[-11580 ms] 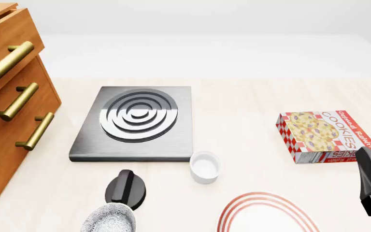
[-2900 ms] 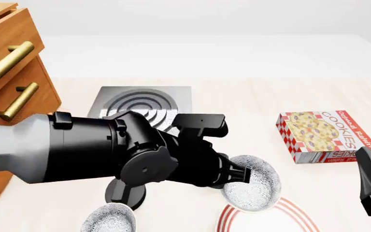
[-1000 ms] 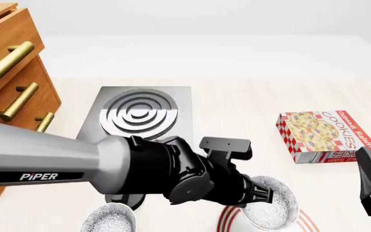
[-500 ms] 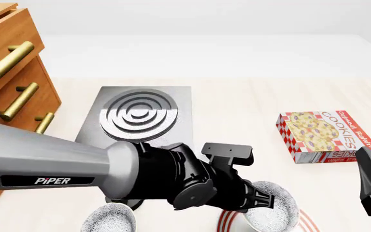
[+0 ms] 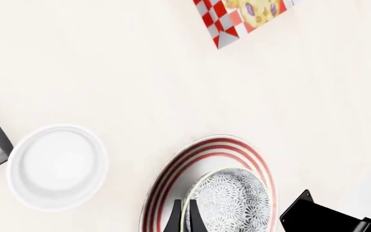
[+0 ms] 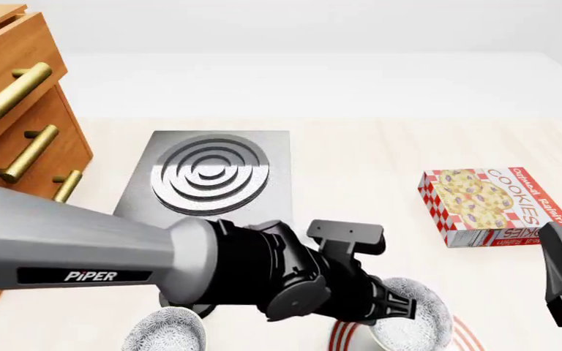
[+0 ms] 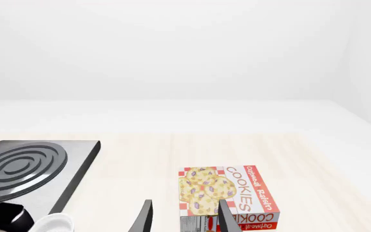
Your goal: Pick the akita bowl on the wooden cabinet and place it on the plate.
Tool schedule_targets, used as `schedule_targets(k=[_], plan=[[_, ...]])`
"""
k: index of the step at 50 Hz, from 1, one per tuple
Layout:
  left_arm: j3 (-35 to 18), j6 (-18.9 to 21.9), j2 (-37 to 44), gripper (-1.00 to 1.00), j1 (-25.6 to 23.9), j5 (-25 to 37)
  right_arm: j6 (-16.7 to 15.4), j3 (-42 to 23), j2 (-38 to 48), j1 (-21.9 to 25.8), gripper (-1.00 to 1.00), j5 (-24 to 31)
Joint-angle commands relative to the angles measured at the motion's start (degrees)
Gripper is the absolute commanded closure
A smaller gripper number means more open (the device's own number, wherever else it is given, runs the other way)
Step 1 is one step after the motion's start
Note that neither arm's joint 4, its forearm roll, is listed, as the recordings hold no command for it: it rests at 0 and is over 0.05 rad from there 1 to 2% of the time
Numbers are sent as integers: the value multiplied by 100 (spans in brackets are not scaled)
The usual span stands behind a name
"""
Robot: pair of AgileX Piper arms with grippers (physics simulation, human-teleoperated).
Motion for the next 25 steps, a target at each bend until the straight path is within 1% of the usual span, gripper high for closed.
schedule_targets(k=[1, 25], plan=[[-36, -7, 39, 100, -31, -32, 0, 0, 0, 0, -100, 0], [-118, -86, 152, 100, -60, -41, 0, 0, 0, 0, -100, 0]])
